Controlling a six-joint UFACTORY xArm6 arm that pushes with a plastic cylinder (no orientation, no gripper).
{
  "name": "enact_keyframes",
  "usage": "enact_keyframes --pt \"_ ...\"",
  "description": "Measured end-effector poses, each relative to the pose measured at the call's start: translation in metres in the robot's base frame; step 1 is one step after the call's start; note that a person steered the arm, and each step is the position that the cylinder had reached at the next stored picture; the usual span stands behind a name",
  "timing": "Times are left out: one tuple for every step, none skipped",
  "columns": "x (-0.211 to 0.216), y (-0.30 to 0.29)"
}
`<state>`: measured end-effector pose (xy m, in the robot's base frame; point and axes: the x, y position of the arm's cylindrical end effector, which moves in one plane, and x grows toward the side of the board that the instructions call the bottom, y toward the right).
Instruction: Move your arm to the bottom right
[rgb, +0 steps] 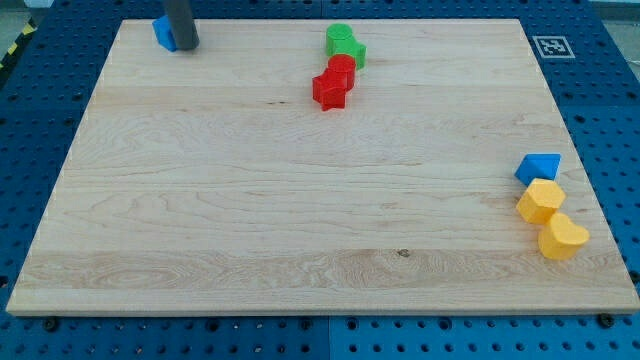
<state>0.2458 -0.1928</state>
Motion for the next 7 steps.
enact_keyframes --pt "0.032 0.014" --pt "0.118 0.058" --pt "0.197 0.102" --pt "0.211 0.104" --pt "0.212 0.122" --pt "0.241 0.19" --pt "0.295 0.246"
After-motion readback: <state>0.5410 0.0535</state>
